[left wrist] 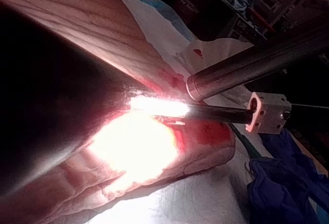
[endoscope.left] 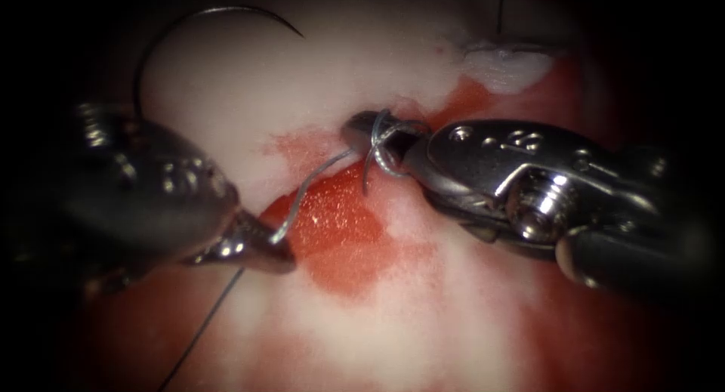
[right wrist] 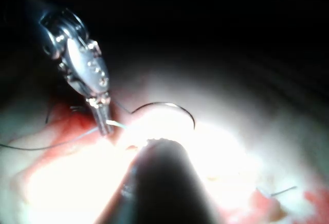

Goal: Wound Closure

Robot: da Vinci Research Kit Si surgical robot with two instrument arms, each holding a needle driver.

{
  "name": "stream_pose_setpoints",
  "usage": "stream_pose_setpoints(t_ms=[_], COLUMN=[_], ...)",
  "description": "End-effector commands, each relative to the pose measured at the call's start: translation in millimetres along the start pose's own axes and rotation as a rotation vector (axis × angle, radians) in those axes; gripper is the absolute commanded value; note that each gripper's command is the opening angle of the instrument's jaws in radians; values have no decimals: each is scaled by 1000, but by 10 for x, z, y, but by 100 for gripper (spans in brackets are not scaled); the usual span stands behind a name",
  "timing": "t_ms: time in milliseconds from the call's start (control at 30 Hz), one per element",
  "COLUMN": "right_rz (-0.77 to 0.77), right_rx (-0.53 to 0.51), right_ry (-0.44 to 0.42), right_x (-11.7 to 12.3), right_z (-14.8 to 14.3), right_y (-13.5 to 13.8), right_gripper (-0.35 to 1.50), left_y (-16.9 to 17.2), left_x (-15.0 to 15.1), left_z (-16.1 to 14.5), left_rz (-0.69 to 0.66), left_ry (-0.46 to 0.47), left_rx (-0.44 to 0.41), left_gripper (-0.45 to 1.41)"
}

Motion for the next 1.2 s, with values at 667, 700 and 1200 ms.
stream_pose_setpoints(t_ms=[667, 700, 1200], right_rz=[-21, -24, -52], right_rx=[20, 22, 90], right_ry=[66, 73, 68], right_x=[23, 24, 21], right_z=[-3, -4, -12], right_y=[-1, -1, -7], right_gripper=[-35, -35, -35], left_y=[14, 15, 115], left_x=[15, 17, 36], left_z=[9, 9, -22], left_rz=[-91, -92, -306], left_ry=[81, 83, 26], left_rx=[53, 57, -183], left_gripper=[-45, -45, -45])
